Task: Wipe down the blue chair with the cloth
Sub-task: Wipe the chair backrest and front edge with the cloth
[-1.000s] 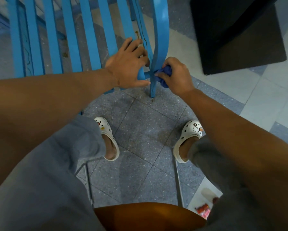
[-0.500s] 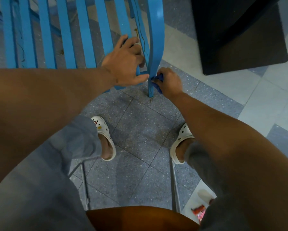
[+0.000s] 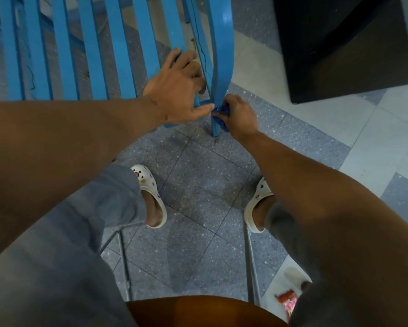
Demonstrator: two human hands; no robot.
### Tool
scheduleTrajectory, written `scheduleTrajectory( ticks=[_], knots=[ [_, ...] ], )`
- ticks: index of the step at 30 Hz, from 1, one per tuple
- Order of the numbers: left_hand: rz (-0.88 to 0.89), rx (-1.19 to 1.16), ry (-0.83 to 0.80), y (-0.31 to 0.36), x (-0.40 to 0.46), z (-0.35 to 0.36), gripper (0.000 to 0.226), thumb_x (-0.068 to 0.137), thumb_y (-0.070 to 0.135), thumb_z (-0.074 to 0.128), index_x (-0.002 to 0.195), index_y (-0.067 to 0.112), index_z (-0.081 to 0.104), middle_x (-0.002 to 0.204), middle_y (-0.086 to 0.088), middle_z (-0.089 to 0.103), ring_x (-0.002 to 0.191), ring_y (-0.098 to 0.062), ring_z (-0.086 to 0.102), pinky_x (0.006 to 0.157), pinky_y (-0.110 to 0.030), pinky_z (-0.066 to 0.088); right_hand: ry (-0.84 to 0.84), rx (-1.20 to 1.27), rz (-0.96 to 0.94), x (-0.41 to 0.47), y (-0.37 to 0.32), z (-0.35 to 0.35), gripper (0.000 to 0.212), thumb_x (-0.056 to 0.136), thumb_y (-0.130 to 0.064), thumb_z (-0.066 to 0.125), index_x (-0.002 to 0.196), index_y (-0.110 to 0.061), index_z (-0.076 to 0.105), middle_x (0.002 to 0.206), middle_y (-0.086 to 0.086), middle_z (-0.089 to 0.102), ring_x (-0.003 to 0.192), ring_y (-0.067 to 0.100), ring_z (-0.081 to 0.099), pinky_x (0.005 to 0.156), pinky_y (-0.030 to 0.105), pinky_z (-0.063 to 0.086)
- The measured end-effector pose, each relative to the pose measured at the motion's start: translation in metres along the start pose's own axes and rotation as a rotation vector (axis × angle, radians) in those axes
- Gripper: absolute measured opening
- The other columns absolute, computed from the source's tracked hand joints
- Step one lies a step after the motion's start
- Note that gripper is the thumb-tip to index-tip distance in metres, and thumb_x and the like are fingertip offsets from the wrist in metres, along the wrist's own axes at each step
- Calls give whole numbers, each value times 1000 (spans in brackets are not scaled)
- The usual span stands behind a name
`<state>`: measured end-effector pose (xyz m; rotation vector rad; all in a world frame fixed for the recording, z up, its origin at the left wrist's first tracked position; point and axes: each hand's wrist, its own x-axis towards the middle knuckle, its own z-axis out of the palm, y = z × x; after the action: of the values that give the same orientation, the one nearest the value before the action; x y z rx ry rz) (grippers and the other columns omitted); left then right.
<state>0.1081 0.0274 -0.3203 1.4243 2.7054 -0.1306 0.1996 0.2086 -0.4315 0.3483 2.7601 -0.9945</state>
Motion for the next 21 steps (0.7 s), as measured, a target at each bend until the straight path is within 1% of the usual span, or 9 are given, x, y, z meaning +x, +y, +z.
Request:
scheduleTrajectory(
  ticks=[3,7,10,11,12,13,15,18,21],
  knots=[
    [3,5,8,-1,0,1,68,87,76,39,99,18,74,119,-9,58,139,-33,35,122,-57,17,-8,42,98,1,0,11,28,92,-42,67,100,-17,57,98,0,54,86,27,60,67,32,40],
    [0,27,6,0,1,0,68,88,74,40,101,17,75,116,-9,58,138,-34,36,122,-57,17,16,113,-50,0,3,-7,32,91,-45,66,100,-15,60,99,0,60,84,19,58,65,30,39],
    [16,26,3,0,0,0,64,87,70,43,101,17,76,115,-10,59,136,-34,38,122,-57,18,87,130,-151,-2,-1,-26,33,87,-50,65,96,-19,59,84,-16,55,73,-3,56,58,11,37],
    [19,26,-2,0,0,-1,62,86,68,43,100,18,76,114,-9,59,136,-34,38,122,-57,18,86,102,-168,0,-1,-28,33,87,-50,67,98,-20,61,86,-16,57,76,-3,57,61,12,41],
    [18,25,-7,0,0,-2,60,85,67,44,99,18,75,114,-9,59,136,-34,39,122,-57,18,69,52,-178,2,0,-28,33,87,-49,69,102,-20,62,92,-11,60,81,2,59,67,20,46],
    [15,21,-11,1,0,-3,59,85,66,44,98,18,75,113,-9,59,135,-34,39,121,-57,18,48,-5,-176,5,0,-27,34,88,-46,71,107,-19,63,100,-4,63,88,12,61,72,31,50],
    [4,9,-13,1,0,-5,58,84,64,43,96,17,75,112,-9,59,135,-34,39,121,-56,18,-3,-62,-107,8,-1,-21,33,89,-42,71,110,-17,65,106,4,65,95,25,63,76,40,53],
    [-1,-8,-19,0,1,-5,57,83,63,44,95,16,74,113,-9,59,136,-34,39,122,-57,17,-31,-14,-1,6,-8,-15,29,89,-37,73,108,-17,65,103,5,68,90,26,66,78,43,57],
    [-2,-24,-12,0,1,-4,56,83,62,45,95,16,73,113,-9,59,137,-34,38,122,-57,16,0,45,-22,4,-11,-23,31,86,-39,75,105,-17,65,101,4,69,87,23,67,77,43,57]
  ],
)
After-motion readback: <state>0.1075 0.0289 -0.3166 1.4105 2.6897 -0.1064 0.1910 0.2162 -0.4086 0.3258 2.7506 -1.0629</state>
